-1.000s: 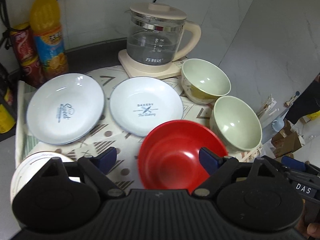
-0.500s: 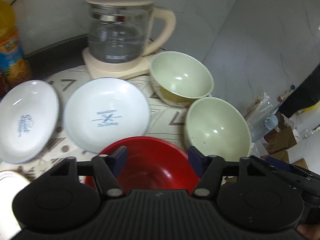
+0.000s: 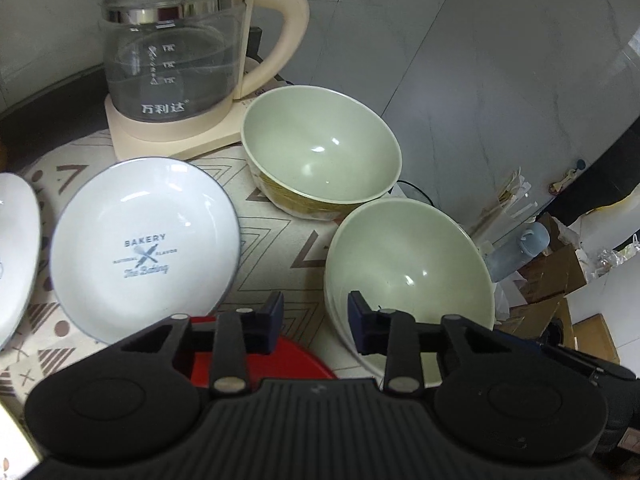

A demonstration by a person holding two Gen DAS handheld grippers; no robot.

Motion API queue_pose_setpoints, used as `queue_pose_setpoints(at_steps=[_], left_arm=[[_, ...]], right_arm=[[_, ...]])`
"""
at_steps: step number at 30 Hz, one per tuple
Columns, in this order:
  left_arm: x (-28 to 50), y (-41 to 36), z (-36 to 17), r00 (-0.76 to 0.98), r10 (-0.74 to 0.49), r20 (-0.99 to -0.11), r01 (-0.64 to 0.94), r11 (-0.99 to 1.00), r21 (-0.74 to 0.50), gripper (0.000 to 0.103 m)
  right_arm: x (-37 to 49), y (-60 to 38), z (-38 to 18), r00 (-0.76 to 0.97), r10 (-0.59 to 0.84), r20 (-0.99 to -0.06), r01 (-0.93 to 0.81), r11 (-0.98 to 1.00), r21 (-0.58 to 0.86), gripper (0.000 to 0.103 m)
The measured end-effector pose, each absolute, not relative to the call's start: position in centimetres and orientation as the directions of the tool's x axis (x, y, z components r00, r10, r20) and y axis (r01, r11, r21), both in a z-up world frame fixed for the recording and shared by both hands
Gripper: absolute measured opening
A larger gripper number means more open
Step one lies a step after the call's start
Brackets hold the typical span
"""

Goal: Organize plates and bowls
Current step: 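Close both grippers on the rim of the large pale green bowl, then lift the large green bowl with both grippers and lower it into the red bowl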

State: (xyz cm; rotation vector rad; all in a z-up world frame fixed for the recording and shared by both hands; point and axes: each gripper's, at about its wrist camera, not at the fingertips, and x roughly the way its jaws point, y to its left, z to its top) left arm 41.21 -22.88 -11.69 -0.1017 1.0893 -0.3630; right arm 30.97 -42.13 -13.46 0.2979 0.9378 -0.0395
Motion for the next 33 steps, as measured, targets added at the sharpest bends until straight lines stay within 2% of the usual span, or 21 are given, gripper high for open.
queue_pose_setpoints(at_steps=[5,9,12,20,21,22,23,25,33], left_arm=[[42.2,-23.3,-13.0,0.389,-0.329,-0.860,0.206,0.942,-0.267,0.030],[42.9,-24.0,-14.2,0.359,-0.325,-0.875,0.185,0.944,-0.274,0.030],[43.0,-24.9,-14.5,0.359,-0.271,-0.893,0.190,0.958,-0.214,0.030],[43.5,-26.5,-15.5,0.322,-0.276,-0.906,0.202,0.955,-0.219,0.029],[43.5,-26.6,-15.6,0.320,-0.275,-0.907,0.212,0.953,-0.214,0.028],[43.5,-26.8,-15.6,0.315,-0.277,-0.908,0.219,0.952,-0.215,0.023],[43.5,-26.9,-15.6,0.309,-0.280,-0.909,0.220,0.951,-0.218,0.019],[43.6,-27.0,-15.5,0.310,-0.265,-0.913,0.218,0.955,-0.203,0.015],[42.4,-26.0,-13.5,0.342,-0.334,-0.878,0.219,0.937,-0.271,0.013]], right_arm=[[31.4,-42.6,-14.3,0.586,0.098,-0.804,0.183,0.951,0.250,0.030],[32.0,-43.0,-15.1,0.562,0.128,-0.817,0.193,0.940,0.280,0.030],[32.4,-43.0,-15.5,0.554,0.121,-0.823,0.193,0.944,0.269,0.030],[33.1,-42.9,-16.1,0.536,0.090,-0.839,0.219,0.945,0.241,0.031],[33.1,-42.8,-16.2,0.537,0.085,-0.839,0.219,0.947,0.236,0.031],[33.1,-42.8,-16.2,0.538,0.087,-0.839,0.219,0.946,0.238,0.031],[33.1,-42.9,-16.2,0.540,0.097,-0.836,0.217,0.944,0.250,0.026],[33.0,-42.8,-16.2,0.546,0.110,-0.831,0.215,0.940,0.265,0.025],[31.8,-43.0,-14.3,0.594,0.081,-0.800,0.218,0.941,0.257,0.024]])
